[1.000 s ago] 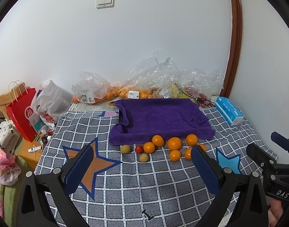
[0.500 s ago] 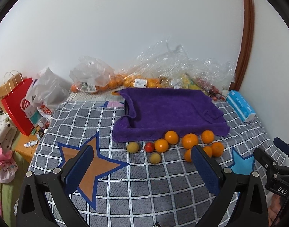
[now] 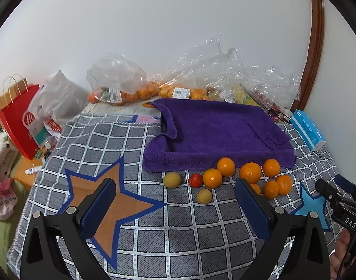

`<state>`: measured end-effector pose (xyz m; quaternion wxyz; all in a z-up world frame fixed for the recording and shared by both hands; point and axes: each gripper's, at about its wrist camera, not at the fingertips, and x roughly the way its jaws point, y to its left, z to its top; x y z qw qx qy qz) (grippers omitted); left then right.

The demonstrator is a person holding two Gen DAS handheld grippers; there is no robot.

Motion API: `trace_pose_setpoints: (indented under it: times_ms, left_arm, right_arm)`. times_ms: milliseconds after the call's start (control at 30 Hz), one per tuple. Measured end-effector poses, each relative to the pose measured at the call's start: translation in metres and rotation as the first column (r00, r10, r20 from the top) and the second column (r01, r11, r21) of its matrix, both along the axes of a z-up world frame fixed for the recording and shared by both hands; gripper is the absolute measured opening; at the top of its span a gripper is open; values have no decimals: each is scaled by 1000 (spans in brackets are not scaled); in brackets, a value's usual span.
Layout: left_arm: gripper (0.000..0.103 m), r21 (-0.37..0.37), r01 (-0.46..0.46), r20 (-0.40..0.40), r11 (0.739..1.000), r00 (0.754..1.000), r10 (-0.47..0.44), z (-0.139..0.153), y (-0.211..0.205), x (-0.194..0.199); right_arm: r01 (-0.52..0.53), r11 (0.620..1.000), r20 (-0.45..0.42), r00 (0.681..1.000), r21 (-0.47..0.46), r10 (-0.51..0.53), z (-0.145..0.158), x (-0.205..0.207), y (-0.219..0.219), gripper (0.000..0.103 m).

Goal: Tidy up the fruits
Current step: 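Lower the right gripper onto a large orange and close it while the left gripper approaches the fruits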

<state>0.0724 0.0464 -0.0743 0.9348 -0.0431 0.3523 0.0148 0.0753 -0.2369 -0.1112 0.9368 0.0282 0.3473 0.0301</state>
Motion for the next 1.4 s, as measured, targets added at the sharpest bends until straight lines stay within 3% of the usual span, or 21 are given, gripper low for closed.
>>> trace_pose_setpoints:
  times_ms: [367,533,700,1033,1400]
  left_arm:
    - [98,12,-22,-56,1000,998,23,-29,13,18]
    - [98,16,-14,-93,1000,996,15,-41,16,24]
    - [94,31,-6,-101,1000,995,9,-49,15,28]
    - [94,15,2,-114,1000,994,0,-61,15,37]
    - [93,-36,-21,-151,999,988,16,-76,30,46]
  right_arm:
    - [-35,998,0,999,-54,35,-23,11,7,78]
    - [-67,997,-64,995,38,70,-37,25,2,66]
    - [-89,995,-97,991,37,92,-51,33,3,57]
    - [-116,993,-146,983,8,115,-72,51,9,46]
    - [-129,991,-150,981,-37,122,-81,66,14,43]
